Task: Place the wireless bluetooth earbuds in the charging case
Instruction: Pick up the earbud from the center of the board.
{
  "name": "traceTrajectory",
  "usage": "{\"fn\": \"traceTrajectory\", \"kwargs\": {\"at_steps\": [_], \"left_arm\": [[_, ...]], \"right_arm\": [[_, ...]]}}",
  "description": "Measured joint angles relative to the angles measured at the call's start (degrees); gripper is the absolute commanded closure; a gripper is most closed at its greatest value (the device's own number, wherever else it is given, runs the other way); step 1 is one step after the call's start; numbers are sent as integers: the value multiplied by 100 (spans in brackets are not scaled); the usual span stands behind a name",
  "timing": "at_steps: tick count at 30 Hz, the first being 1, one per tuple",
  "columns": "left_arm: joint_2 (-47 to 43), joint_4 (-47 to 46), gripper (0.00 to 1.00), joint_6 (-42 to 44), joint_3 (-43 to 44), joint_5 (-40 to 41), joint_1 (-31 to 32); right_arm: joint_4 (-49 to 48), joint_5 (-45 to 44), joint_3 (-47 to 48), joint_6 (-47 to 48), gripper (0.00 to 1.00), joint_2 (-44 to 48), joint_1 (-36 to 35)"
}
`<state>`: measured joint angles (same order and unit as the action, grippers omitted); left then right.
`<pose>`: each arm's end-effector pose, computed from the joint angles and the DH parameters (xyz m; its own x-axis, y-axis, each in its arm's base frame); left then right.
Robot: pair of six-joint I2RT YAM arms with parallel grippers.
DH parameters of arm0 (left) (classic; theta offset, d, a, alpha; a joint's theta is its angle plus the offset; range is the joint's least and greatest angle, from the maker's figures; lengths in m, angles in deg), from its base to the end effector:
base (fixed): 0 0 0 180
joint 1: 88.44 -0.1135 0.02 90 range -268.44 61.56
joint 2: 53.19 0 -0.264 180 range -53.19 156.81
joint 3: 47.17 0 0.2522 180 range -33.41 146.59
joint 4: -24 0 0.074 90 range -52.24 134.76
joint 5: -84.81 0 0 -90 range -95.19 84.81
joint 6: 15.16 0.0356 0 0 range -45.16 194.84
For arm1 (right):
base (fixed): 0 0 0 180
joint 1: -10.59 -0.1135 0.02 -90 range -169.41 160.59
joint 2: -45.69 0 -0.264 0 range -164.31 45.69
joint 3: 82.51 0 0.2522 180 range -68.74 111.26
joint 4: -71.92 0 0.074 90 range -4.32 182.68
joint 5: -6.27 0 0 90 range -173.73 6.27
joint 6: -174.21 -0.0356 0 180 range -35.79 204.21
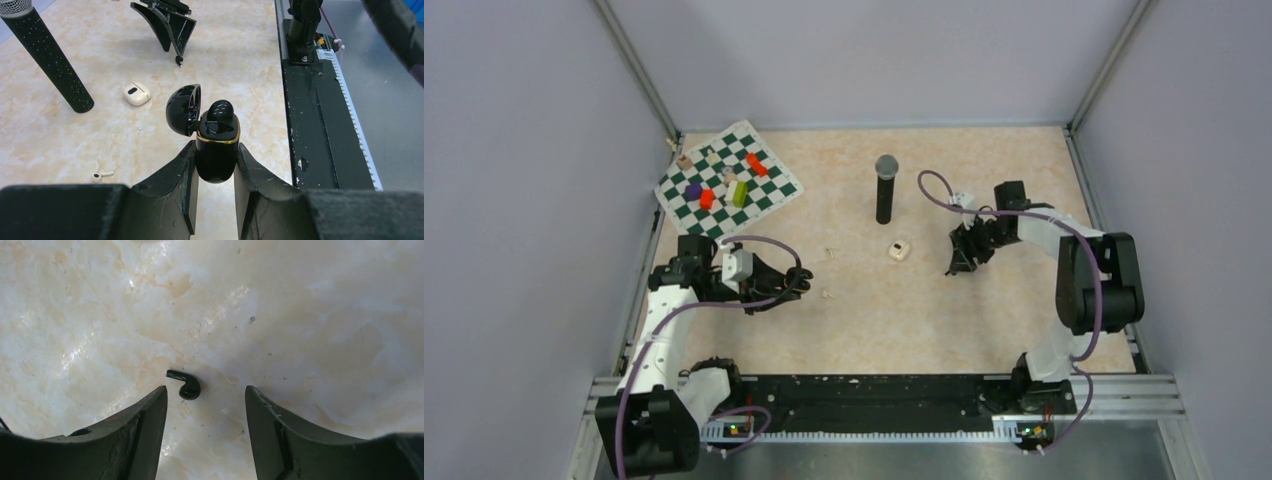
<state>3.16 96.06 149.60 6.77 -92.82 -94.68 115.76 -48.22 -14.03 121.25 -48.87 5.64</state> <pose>0.1489 -0.0195 0.2499 0.0005 0.0402 -0.9992 0.9928 0.1195 0.0053 0.3000 0.0467 0.1691 -0.5849 -0.5428 -0.6027 -0.7783 0.5848 0.2286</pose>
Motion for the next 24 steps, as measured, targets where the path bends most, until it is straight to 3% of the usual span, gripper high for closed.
{"fn": "traceTrajectory", "kwargs": {"at_steps": [24], "left_arm": [[2, 2, 100, 22, 0, 2, 0]], "right_arm": [[356, 737, 273, -726, 60, -658, 278]]}}
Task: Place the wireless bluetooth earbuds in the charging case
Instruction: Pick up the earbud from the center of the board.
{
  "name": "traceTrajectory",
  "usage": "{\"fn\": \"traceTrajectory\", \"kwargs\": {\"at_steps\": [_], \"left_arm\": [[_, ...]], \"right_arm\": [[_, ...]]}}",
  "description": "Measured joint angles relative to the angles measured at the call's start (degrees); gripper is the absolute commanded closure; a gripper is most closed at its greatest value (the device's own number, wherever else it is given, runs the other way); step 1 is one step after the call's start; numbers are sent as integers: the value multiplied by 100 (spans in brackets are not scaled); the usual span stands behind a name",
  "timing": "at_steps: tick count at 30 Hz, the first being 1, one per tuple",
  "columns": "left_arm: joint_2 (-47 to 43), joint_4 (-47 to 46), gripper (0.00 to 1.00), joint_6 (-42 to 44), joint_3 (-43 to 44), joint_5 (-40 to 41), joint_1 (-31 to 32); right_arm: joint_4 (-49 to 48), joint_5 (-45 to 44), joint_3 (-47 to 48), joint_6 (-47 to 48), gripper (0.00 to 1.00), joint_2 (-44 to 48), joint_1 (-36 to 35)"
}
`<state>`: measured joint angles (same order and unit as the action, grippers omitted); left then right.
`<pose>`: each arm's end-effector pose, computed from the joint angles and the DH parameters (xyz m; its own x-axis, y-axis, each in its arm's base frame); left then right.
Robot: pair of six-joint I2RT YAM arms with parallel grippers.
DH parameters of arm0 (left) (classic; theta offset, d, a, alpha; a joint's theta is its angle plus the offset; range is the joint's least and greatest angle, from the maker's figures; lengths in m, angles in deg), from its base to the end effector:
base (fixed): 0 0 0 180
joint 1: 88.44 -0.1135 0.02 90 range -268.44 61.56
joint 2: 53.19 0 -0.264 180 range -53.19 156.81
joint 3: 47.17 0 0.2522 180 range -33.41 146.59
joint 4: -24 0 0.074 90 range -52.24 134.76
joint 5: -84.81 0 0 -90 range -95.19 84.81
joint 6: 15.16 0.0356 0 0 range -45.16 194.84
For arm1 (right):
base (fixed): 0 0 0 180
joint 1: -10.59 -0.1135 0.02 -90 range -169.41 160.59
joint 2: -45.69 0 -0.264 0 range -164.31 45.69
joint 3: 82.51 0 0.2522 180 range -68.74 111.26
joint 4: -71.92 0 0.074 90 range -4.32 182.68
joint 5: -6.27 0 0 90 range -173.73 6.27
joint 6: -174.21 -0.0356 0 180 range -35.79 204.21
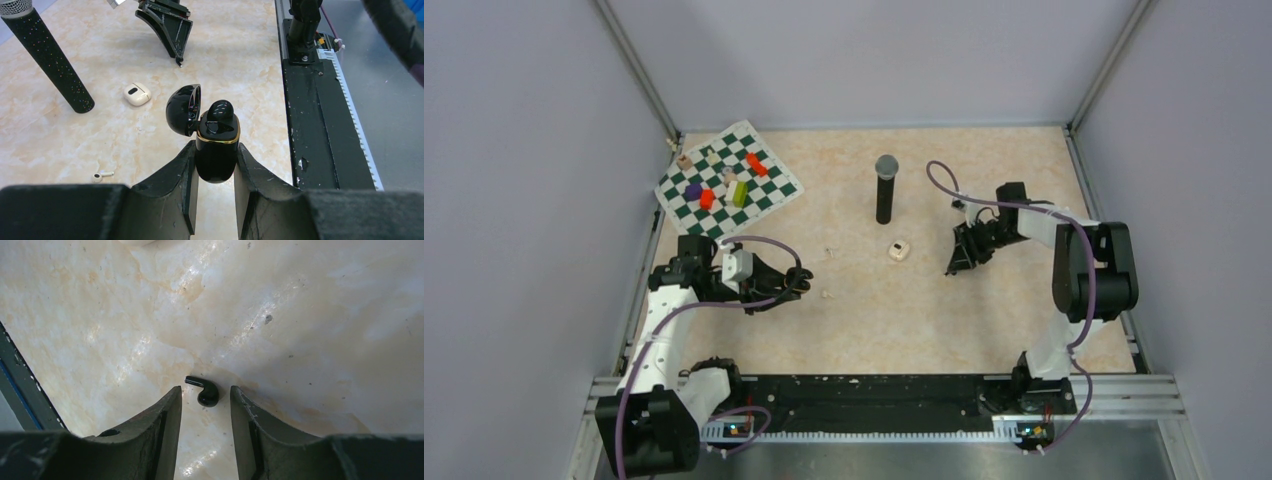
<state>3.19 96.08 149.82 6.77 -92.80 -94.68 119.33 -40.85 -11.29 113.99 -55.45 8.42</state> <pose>0.1489 -0.0195 0.2499 0.0034 0.0409 -0.9992 0.9928 0.1194 0.0082 0.3104 0.0360 0.1491 -0.7583 -0.3929 -0.5201 -0.6378 0.6123 0.4673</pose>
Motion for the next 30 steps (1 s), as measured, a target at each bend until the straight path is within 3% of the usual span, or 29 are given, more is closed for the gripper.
{"fn": "traceTrajectory", "kwargs": {"at_steps": [15, 30], "left_arm": [[0, 0, 100, 0, 0, 0, 0], [-2, 0, 100, 0, 0, 0, 0]], "right_arm": [[79, -48, -2, 133, 66, -7, 0], [85, -105, -4, 175, 65, -7, -70]]}}
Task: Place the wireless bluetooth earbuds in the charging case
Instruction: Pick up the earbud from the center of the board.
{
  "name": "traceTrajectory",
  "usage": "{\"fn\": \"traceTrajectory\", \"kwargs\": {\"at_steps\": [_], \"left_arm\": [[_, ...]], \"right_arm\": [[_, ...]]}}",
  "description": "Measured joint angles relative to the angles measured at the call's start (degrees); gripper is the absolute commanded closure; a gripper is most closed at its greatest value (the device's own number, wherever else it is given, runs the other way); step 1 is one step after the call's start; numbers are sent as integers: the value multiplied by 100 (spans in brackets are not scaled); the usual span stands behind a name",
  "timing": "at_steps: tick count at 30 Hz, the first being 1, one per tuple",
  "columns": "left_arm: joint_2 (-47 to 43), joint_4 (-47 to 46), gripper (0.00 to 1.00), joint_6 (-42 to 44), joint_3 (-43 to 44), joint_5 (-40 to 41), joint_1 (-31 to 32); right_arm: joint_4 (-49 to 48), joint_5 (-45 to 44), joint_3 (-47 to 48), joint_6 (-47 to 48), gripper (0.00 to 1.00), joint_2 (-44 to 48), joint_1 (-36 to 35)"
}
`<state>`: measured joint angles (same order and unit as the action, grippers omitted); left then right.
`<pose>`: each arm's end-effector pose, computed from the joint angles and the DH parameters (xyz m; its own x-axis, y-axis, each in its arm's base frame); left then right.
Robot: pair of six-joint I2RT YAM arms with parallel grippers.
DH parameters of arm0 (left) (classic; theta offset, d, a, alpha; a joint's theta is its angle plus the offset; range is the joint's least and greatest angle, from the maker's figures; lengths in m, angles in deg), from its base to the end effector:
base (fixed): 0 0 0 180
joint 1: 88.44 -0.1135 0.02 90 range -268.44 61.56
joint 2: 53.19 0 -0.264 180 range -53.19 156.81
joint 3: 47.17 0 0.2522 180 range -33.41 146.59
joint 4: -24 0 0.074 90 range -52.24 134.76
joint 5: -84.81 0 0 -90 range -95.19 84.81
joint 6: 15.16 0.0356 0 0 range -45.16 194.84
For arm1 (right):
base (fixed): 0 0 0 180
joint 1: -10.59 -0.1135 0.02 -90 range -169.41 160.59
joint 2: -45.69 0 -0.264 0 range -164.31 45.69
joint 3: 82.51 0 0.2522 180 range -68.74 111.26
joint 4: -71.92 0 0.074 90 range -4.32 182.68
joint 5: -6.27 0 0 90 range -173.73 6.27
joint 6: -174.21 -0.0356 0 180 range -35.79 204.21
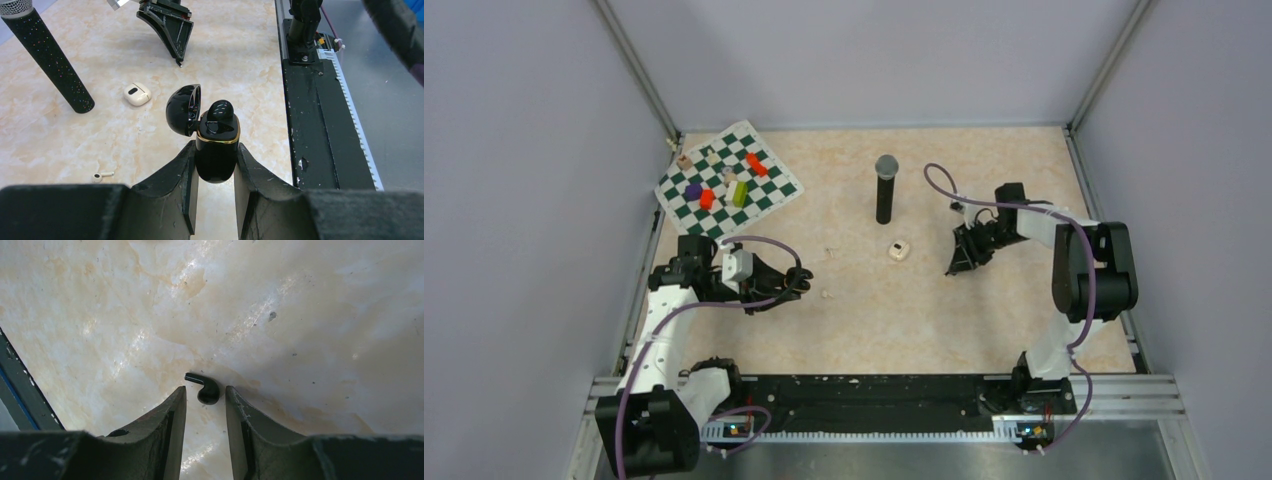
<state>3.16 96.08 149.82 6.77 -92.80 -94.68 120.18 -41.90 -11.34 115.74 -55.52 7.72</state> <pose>0.1489 -0.0195 0.2499 0.0039 0.0409 -0.9992 0.9928 0.1194 0.0088 0.3085 0.0392 0.1478 -0.7435 -0.4274 -0.5144 -0.6584 0.6029 0.4506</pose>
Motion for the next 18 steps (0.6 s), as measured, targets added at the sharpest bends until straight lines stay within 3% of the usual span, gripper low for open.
{"fn": "traceTrajectory", "kwargs": {"at_steps": [11, 18], "left_arm": [[0, 0, 100, 0, 0, 0, 0], [2, 0, 100, 0, 0, 0, 0]], "right_arm": [[7, -20, 0, 35, 65, 0, -46], [-7, -111, 0, 98, 74, 0, -66]]}}
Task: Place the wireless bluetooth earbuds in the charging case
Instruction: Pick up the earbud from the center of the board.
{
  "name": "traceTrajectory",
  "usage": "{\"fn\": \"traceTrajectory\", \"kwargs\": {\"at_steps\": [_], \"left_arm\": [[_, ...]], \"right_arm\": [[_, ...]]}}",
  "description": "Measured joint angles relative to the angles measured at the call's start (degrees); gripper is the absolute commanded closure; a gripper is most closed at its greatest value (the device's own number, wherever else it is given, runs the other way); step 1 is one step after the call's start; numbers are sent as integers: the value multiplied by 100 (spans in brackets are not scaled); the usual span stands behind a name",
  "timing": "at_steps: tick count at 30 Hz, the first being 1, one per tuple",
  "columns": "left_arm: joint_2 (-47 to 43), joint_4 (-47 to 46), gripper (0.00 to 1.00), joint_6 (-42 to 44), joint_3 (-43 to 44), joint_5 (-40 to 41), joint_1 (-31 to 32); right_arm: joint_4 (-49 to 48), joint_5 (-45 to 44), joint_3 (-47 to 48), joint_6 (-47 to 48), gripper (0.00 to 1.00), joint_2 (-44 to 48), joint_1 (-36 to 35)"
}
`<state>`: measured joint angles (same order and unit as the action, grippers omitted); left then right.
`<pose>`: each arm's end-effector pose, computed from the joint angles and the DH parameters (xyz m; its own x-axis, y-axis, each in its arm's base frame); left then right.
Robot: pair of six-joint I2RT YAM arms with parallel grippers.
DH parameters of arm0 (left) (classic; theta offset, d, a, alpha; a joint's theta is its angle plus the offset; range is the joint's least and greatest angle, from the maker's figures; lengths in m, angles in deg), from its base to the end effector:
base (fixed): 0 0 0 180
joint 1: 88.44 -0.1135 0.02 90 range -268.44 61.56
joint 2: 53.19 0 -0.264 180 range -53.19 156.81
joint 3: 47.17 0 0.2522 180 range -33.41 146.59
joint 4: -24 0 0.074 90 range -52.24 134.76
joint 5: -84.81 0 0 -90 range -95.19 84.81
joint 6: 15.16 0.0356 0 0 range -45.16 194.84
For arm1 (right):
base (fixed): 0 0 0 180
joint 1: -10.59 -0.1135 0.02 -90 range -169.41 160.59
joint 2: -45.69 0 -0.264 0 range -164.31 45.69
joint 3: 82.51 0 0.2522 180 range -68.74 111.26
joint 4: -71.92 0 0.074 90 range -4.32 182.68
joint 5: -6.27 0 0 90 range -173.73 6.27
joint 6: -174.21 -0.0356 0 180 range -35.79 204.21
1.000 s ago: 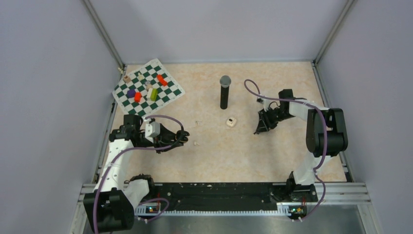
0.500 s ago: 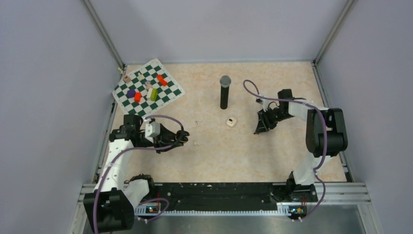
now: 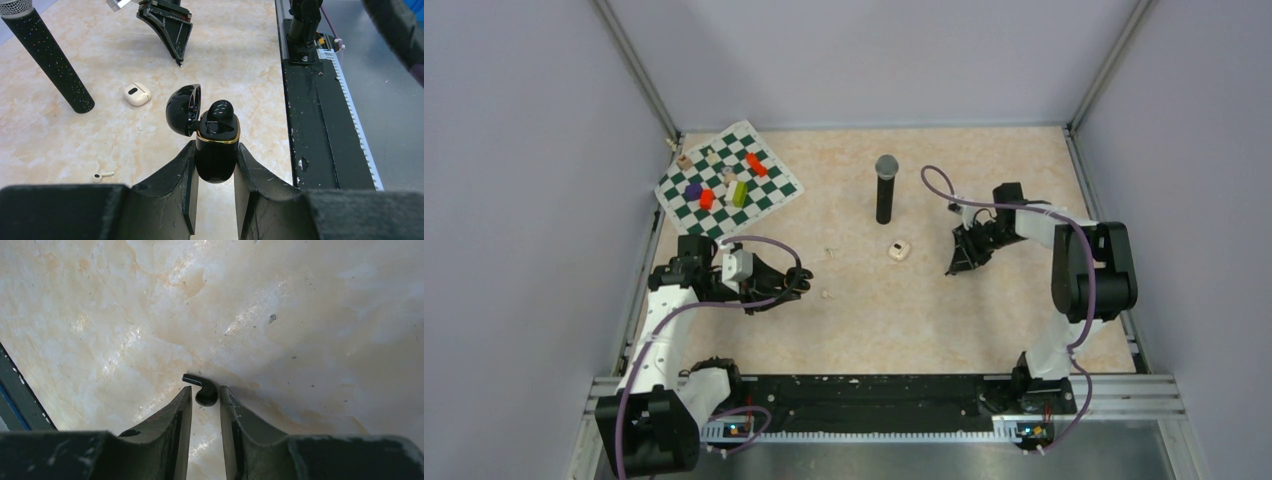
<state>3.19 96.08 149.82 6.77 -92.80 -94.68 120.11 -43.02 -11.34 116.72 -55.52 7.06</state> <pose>0.1489 -0.0195 0.2499 0.0034 0.0409 -0.9992 0.9928 0.1194 0.0082 0.3082 0.0423 0.1473 -0.7275 -0.4531 -0.5152 -0.6765 0.5987 0.4288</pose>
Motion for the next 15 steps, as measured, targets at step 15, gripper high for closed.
{"fn": "traceTrajectory", "kwargs": {"at_steps": [15], "left_arm": [[0, 0, 100, 2, 2, 0, 0]], "right_arm": [[136, -184, -44, 37, 94, 138, -98]]}}
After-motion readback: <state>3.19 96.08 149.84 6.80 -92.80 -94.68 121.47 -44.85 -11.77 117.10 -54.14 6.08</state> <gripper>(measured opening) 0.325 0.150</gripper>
